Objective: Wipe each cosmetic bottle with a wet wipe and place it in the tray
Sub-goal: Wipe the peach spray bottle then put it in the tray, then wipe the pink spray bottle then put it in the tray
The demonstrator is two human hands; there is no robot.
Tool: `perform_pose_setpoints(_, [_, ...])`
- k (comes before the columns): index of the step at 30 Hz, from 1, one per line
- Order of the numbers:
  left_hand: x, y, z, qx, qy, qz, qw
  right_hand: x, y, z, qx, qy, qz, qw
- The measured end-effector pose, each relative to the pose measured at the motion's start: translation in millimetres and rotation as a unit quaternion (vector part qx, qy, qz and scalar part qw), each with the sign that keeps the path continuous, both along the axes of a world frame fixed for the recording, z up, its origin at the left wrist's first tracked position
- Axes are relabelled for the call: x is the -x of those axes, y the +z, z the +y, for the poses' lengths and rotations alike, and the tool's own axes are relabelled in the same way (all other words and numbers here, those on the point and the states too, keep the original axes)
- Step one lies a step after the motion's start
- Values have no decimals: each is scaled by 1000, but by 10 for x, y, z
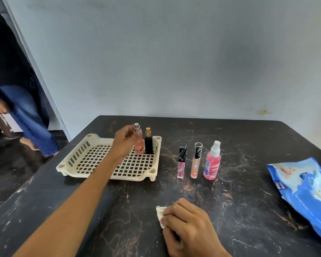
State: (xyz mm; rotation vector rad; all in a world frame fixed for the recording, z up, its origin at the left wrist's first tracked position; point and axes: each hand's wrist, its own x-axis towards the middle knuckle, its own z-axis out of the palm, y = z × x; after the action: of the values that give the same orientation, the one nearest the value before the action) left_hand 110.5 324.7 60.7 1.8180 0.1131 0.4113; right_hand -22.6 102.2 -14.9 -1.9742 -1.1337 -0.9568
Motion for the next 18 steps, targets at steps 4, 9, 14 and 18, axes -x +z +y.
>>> perform_pose_setpoints(4, [7, 29, -16, -4, 7, 0, 1000, 3, -16, 2, 2, 1, 12, 1000])
perform_pose_setpoints(9, [70, 144, -66, -33, 113, -54, 992, 14, -11, -1, 3, -4, 20, 1000])
perform_pose_setpoints(14, [420, 560, -702, -230, 140, -355, 895, 9, -37, 18, 3, -10, 30, 1000])
perform_pose_setpoints(18, [563, 683, -1459, -482, -25, -296, 824, -12, -65, 27, -12, -24, 20, 999])
